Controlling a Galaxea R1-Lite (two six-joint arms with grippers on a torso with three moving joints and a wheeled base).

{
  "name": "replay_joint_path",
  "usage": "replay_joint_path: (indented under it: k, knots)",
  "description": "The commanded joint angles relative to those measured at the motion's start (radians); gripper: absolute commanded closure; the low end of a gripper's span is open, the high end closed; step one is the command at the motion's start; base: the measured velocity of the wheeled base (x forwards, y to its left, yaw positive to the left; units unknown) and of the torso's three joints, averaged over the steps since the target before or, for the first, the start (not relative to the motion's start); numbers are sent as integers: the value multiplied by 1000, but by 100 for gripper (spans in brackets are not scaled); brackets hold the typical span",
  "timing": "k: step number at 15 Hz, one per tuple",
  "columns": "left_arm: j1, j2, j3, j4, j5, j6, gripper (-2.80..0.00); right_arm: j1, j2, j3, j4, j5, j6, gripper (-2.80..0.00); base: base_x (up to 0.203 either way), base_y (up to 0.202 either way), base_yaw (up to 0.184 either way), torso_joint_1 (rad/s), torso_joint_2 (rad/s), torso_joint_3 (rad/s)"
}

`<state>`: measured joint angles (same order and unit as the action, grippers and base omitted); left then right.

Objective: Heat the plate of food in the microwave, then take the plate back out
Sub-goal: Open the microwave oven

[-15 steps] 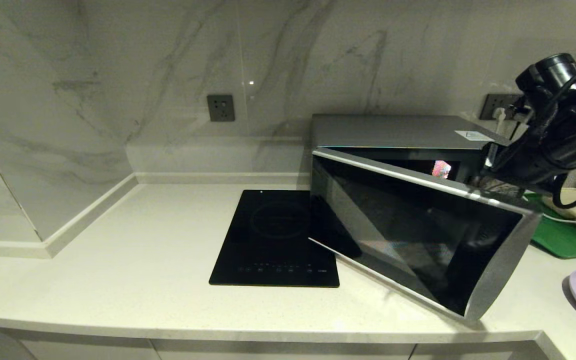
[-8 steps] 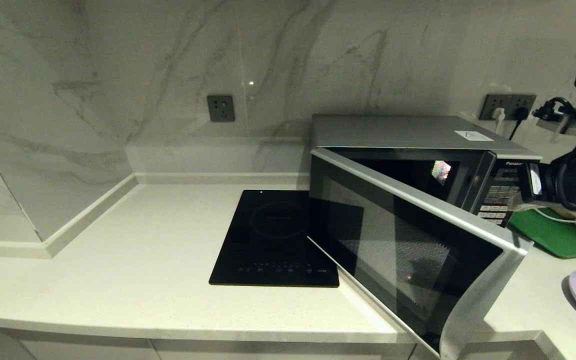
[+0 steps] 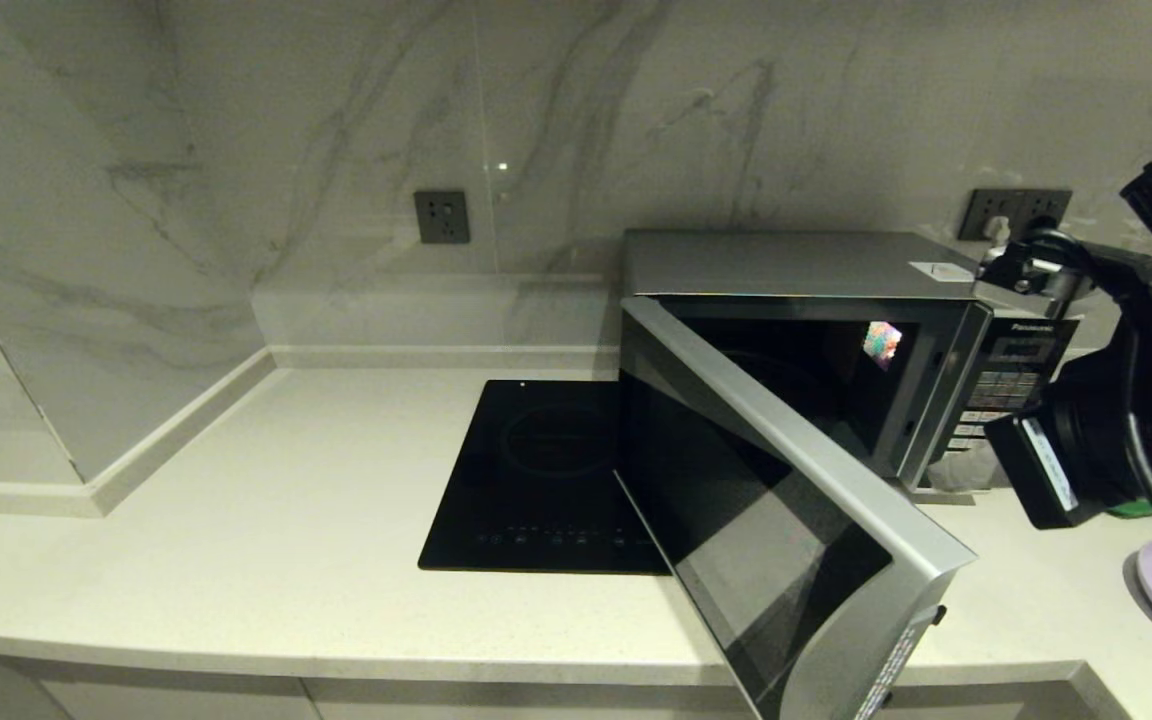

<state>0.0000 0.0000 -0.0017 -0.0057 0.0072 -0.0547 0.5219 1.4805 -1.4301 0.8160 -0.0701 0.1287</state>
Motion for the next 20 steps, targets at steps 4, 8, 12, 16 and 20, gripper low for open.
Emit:
replay_joint_path:
  k: [4,8,12,16,20]
  knots:
    - [0,0,0,0,0,-1,0,213,-11,24,0,10,0,0,0,0,0,0,0,0]
    - [0,0,0,0,2,-1,0,355,2,40,-4,10,-2,0,0,0,0,0,0,0]
    - [0,0,0,0,0,-1,0,416,47,34,-64,9,-6,0,0,0,0,0,0,0]
    - [0,0,0,0,0,-1,0,417,111,36,-177,7,-31,0,0,0,0,0,0,0]
    - [0,0,0,0,0,-1,0,417,116,51,-199,14,-30,0,0,0,0,0,0,0]
